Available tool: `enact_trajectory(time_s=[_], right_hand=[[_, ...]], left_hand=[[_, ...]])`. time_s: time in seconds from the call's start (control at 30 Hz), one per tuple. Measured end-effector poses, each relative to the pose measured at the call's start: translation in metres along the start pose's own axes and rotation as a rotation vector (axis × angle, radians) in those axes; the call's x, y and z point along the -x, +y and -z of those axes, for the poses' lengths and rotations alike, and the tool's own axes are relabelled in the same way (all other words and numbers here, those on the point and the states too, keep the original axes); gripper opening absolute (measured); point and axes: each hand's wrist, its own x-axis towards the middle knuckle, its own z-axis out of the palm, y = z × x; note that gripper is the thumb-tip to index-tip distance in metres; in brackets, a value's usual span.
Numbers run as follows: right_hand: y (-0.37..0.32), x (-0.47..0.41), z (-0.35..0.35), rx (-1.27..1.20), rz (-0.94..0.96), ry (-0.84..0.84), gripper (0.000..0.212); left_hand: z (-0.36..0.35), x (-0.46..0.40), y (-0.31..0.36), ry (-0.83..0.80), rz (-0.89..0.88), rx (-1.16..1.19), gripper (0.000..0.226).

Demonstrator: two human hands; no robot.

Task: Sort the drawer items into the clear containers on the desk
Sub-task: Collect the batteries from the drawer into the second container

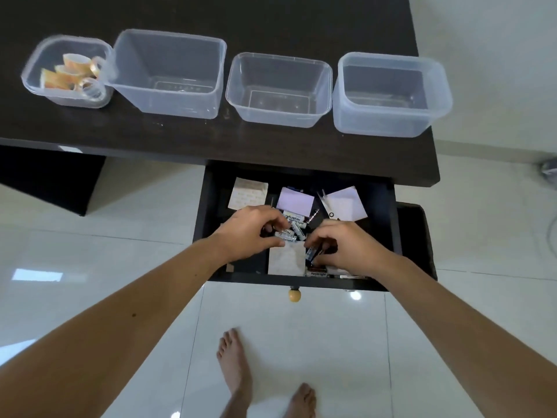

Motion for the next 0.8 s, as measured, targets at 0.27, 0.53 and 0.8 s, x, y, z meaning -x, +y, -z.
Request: enact_trajectory(time_s=[0.27,0.53,0.8], right_hand=[[0.019,-0.021,-0.014,0.145,0.039,-0.047,0.019],[0.021,-0.014,-0.007,-0.064,0.033,0.106,0.017],[0.010,-0.023,-0.006,-0.172,0.016,0.156,0.019]], left_hand=[[-0.013,-0.022,-0.006,-0.035,-0.117,-0.246,0.029],[-0.019,-0.025,-0.008,0.023,-0.166,-0.293,0.023],[-0.014,-0.016,-0.010,0.022,-0.228,-0.224,0.018]])
